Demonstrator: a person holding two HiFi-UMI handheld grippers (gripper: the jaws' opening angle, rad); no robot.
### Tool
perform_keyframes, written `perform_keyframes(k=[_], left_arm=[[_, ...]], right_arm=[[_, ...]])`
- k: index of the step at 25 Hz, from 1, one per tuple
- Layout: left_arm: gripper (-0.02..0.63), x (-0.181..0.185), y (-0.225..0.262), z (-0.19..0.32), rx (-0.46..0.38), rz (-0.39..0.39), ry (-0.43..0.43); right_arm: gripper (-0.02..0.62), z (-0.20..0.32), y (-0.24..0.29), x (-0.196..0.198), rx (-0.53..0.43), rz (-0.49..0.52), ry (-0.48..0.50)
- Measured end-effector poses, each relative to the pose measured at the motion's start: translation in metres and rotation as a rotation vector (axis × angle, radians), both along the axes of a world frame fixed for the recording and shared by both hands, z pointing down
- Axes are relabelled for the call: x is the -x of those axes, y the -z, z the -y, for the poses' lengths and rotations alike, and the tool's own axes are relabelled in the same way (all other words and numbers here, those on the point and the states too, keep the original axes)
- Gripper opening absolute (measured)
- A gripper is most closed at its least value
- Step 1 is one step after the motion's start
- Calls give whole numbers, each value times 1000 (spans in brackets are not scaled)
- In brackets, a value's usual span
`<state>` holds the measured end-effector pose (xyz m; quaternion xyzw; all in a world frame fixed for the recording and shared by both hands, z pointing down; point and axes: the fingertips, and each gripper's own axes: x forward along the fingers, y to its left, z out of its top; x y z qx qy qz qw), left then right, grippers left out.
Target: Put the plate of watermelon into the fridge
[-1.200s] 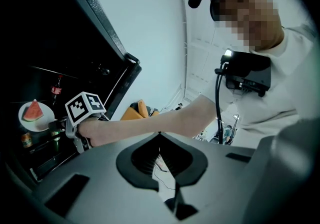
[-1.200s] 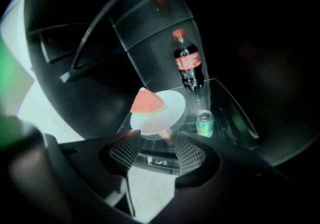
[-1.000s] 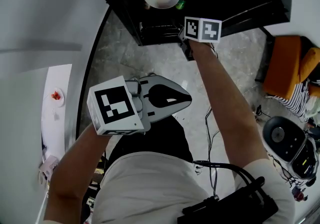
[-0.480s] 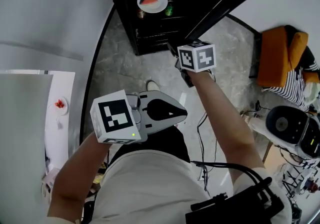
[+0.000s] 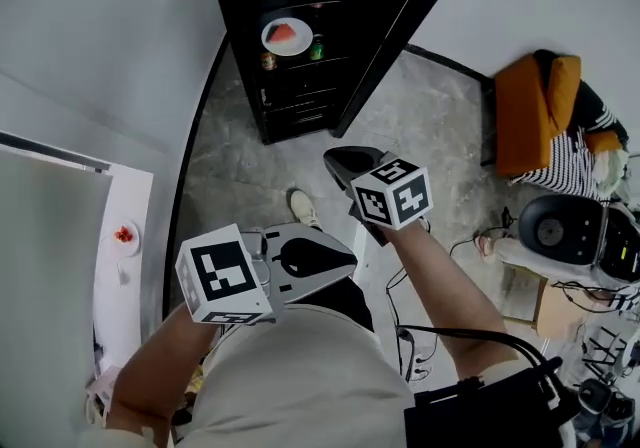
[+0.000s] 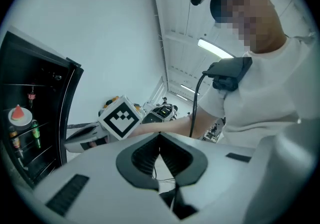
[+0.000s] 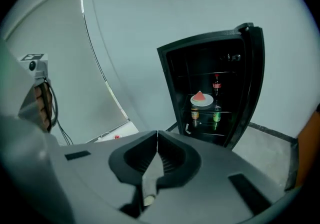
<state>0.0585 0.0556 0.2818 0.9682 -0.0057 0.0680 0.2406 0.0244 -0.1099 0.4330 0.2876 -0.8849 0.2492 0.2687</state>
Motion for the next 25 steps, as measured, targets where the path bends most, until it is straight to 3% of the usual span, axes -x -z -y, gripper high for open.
perform_keyframes(k=[11,25], left_arm=[[12,11,13,-61,-3,-20,14],[12,45,15,-90,-21,-1,108]], right_arm=[[17,-110,43,-10,-2,37,10],[14,-180,81,-19,-72,51,31]])
